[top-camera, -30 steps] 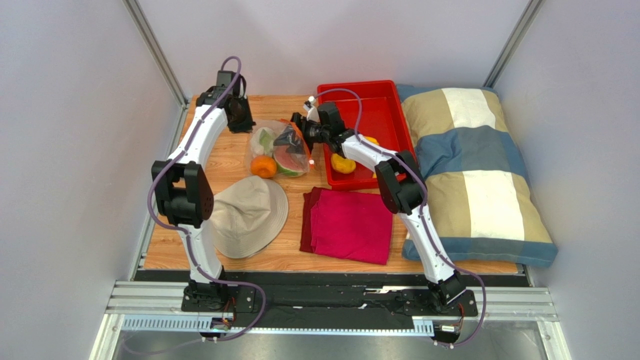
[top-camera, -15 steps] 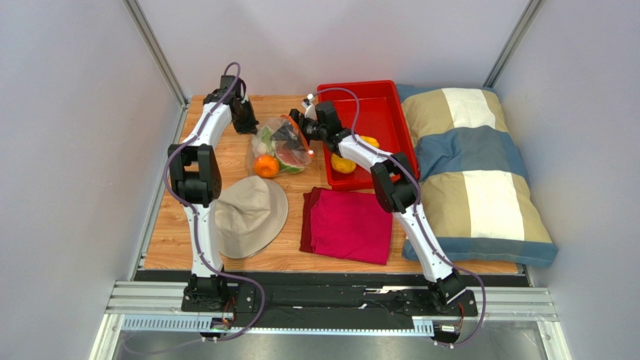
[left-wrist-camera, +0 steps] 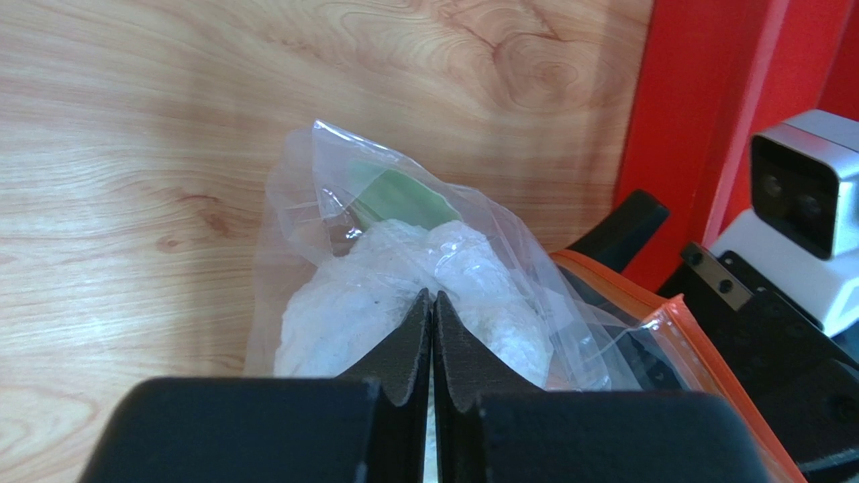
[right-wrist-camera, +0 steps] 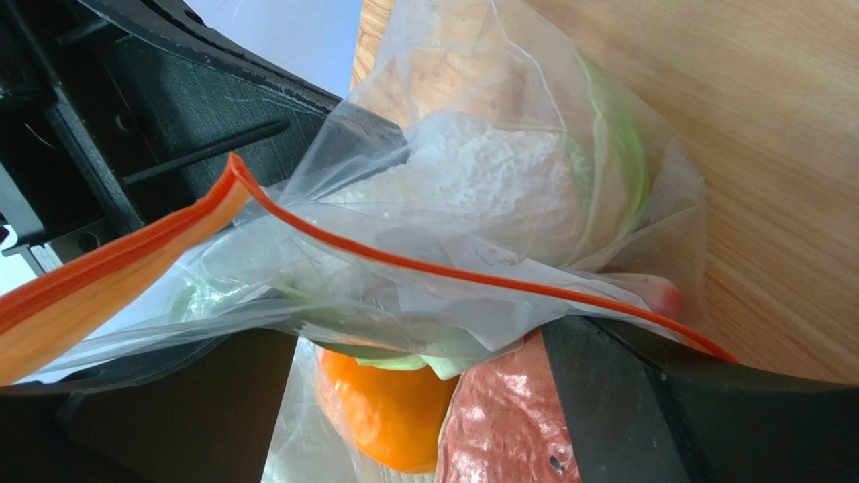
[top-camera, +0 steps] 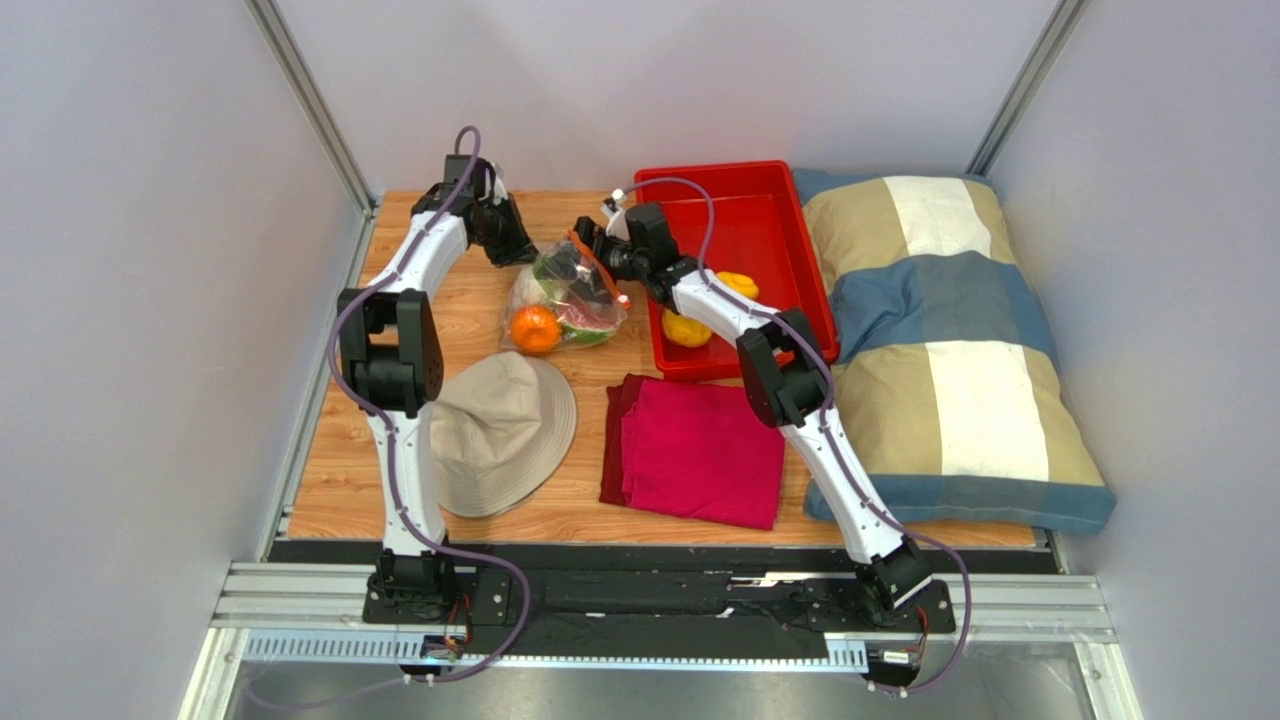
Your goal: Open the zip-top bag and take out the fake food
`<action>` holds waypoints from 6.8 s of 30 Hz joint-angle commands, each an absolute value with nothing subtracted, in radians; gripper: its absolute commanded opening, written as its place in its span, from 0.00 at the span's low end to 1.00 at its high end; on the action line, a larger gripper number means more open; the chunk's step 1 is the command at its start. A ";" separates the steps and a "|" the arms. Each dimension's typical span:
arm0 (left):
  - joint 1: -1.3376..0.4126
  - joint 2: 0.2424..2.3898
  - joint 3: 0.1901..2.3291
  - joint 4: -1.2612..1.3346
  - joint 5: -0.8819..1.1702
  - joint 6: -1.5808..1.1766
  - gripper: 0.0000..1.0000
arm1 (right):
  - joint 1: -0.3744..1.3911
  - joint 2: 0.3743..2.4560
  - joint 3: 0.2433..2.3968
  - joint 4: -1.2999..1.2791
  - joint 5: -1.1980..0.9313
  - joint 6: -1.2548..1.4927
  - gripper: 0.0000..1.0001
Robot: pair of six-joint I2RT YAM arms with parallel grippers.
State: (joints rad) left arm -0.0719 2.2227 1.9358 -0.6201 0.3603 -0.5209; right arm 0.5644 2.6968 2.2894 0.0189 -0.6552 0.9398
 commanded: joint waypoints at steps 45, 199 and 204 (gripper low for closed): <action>-0.365 1.874 1.946 -0.751 0.150 -0.279 0.70 | 0.572 2.444 2.174 -0.215 -0.516 0.781 0.00; 0.064 1.941 1.579 -0.641 0.492 -0.368 0.00 | 0.495 2.353 2.109 -0.589 -0.735 0.716 0.61; 0.064 1.936 1.560 -0.630 0.497 -0.373 0.00 | 0.517 2.362 2.075 -0.492 -0.755 0.788 0.50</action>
